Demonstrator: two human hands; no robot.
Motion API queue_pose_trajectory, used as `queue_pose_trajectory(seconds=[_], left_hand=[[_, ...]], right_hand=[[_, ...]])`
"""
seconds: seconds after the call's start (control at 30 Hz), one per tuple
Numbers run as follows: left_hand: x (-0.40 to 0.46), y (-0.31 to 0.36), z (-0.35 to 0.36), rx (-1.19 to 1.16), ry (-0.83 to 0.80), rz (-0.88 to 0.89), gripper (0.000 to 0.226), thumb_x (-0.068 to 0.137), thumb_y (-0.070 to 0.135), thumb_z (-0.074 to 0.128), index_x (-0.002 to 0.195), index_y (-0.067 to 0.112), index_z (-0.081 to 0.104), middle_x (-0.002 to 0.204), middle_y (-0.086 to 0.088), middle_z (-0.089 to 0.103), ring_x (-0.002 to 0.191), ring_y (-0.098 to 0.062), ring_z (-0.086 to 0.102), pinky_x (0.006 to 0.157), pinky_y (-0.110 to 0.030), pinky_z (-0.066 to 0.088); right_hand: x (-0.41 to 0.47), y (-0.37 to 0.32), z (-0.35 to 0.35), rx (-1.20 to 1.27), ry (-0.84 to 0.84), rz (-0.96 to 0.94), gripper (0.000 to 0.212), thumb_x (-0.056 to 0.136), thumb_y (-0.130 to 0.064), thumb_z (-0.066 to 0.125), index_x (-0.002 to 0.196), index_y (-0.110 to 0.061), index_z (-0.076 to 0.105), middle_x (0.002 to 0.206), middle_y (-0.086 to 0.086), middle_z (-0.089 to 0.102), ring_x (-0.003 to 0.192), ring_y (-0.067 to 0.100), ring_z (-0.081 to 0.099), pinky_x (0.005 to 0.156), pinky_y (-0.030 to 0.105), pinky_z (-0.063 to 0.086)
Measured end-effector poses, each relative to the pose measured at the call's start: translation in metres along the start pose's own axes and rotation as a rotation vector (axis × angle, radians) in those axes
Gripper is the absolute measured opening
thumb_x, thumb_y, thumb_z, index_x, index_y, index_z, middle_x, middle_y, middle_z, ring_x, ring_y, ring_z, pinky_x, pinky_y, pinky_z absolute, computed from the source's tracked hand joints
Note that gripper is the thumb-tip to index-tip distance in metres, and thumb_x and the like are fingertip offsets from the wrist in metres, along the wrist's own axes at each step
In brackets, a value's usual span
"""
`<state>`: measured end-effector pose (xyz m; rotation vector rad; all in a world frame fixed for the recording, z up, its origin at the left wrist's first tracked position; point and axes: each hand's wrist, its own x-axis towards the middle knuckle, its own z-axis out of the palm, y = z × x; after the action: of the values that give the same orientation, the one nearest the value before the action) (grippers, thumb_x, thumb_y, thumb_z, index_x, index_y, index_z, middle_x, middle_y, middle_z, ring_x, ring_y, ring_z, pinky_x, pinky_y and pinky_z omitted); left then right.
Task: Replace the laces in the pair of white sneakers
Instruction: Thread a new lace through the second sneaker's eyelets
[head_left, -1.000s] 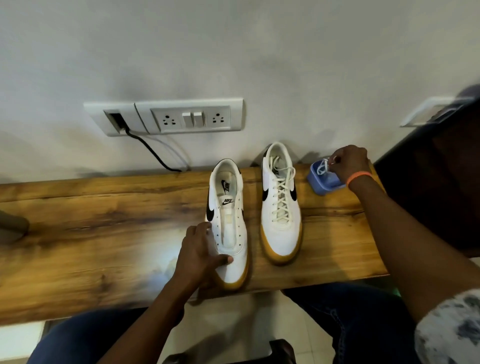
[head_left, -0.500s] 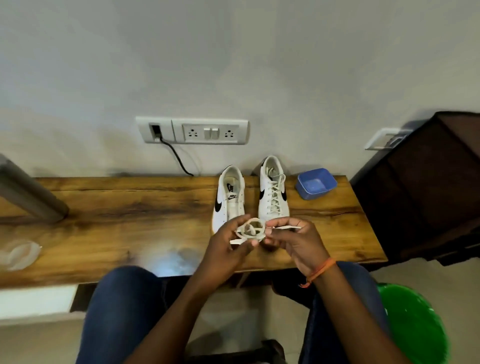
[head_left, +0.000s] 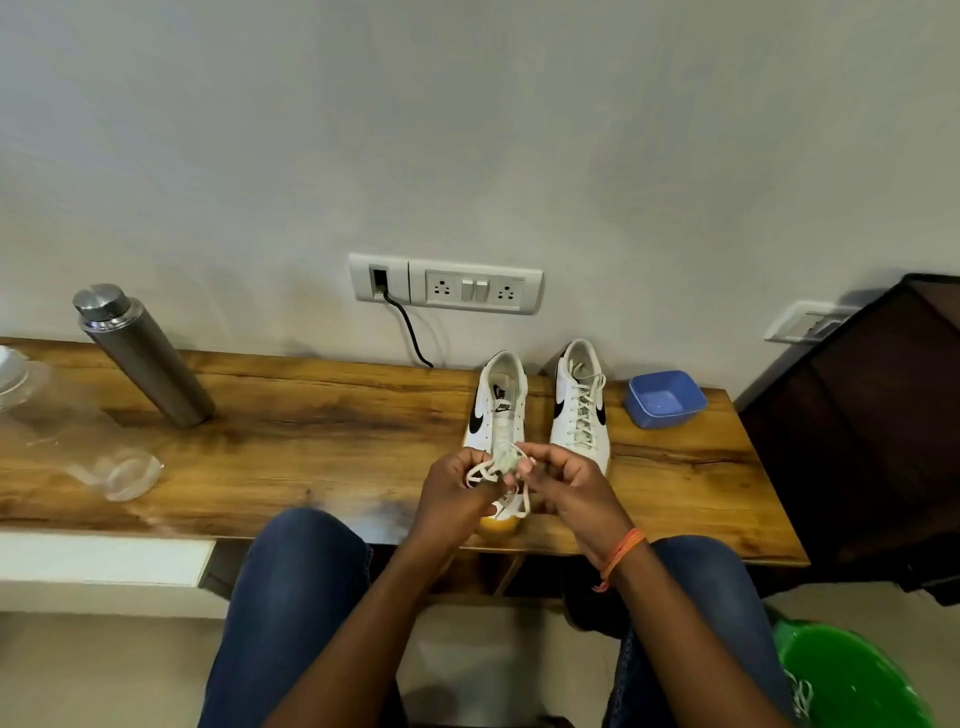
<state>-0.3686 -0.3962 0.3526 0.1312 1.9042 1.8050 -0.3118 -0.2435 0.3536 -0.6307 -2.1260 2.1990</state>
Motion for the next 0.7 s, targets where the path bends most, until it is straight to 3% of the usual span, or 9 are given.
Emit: queue_pose_trajectory(seconds=[0.13, 0.2, 0.33, 0.43, 0.5, 0.57, 0.63, 0.7], left_hand=[[0.009, -0.007, 0.000, -0.031, -0.040, -0.100, 0.019, 0.083, 0.006, 0.075, 0.097, -0.002, 0.065, 0.096, -0.019, 0.072, 0.081, -0.021, 0.069, 0.066, -0.032, 0.056], [0.011, -0.009, -0.005, -0.132, -0.077, -0.168, 0.015, 0.088, 0.008, 0.070, 0.102, 0.003, 0.066, 0.098, -0.016, 0.073, 0.085, -0.020, 0.068, 0.068, -0.030, 0.053], [0.020, -0.015, -0.019, -0.395, -0.003, -0.255, 0.018, 0.095, 0.013, 0.060, 0.112, 0.007, 0.060, 0.095, -0.009, 0.070, 0.092, -0.025, 0.067, 0.080, -0.037, 0.052], [0.025, -0.016, -0.027, -0.556, 0.004, -0.269, 0.012, 0.096, 0.014, 0.053, 0.092, 0.010, 0.064, 0.080, -0.003, 0.063, 0.082, -0.022, 0.062, 0.083, -0.039, 0.047], [0.025, -0.012, -0.029, -0.584, -0.004, -0.268, 0.016, 0.093, 0.014, 0.051, 0.081, 0.013, 0.062, 0.073, 0.000, 0.059, 0.073, -0.017, 0.057, 0.076, -0.036, 0.043], [0.025, -0.008, -0.031, -0.543, -0.021, -0.234, 0.017, 0.092, 0.010, 0.049, 0.080, 0.012, 0.060, 0.072, -0.001, 0.055, 0.066, -0.015, 0.050, 0.067, -0.033, 0.040], [0.029, -0.004, -0.033, -0.360, -0.019, -0.178, 0.016, 0.092, 0.005, 0.050, 0.082, 0.014, 0.059, 0.072, -0.001, 0.053, 0.064, -0.013, 0.044, 0.059, -0.029, 0.036], [0.036, 0.000, -0.034, -0.157, 0.006, -0.134, 0.018, 0.091, 0.003, 0.051, 0.084, 0.018, 0.057, 0.074, -0.001, 0.052, 0.063, -0.012, 0.039, 0.056, -0.028, 0.032]], right_hand=[[0.010, 0.007, 0.010, -0.018, 0.112, -0.085, 0.011, 0.088, -0.006, 0.069, 0.094, 0.003, 0.072, 0.084, 0.009, 0.075, 0.074, 0.010, 0.069, 0.066, 0.021, 0.052], [0.014, 0.008, 0.006, 0.022, 0.154, -0.069, 0.009, 0.089, -0.006, 0.068, 0.091, 0.002, 0.072, 0.080, 0.005, 0.074, 0.068, 0.005, 0.066, 0.061, 0.017, 0.049], [0.017, 0.016, -0.007, 0.270, 0.291, 0.119, 0.018, 0.093, -0.014, 0.057, 0.078, -0.011, 0.067, 0.076, 0.002, 0.066, 0.069, 0.013, 0.058, 0.058, 0.026, 0.041], [0.016, 0.019, -0.022, 0.598, 0.284, 0.281, 0.024, 0.089, -0.022, 0.054, 0.065, -0.017, 0.054, 0.069, 0.002, 0.060, 0.065, 0.018, 0.060, 0.060, 0.030, 0.043], [0.018, 0.018, -0.030, 0.676, 0.268, 0.277, 0.027, 0.085, -0.029, 0.060, 0.061, -0.019, 0.053, 0.065, 0.002, 0.059, 0.064, 0.020, 0.064, 0.063, 0.032, 0.045], [0.022, 0.017, -0.034, 0.681, 0.282, 0.256, 0.029, 0.088, -0.031, 0.061, 0.063, -0.018, 0.057, 0.057, 0.000, 0.058, 0.055, 0.018, 0.061, 0.064, 0.032, 0.045], [0.030, 0.018, -0.036, 0.655, 0.309, 0.270, 0.026, 0.092, -0.029, 0.060, 0.068, -0.018, 0.059, 0.045, -0.005, 0.048, 0.043, 0.012, 0.050, 0.060, 0.029, 0.040], [0.041, 0.019, -0.040, 0.575, 0.360, 0.281, 0.010, 0.090, -0.023, 0.063, 0.083, -0.016, 0.063, 0.047, -0.006, 0.047, 0.039, 0.009, 0.041, 0.052, 0.025, 0.033]])
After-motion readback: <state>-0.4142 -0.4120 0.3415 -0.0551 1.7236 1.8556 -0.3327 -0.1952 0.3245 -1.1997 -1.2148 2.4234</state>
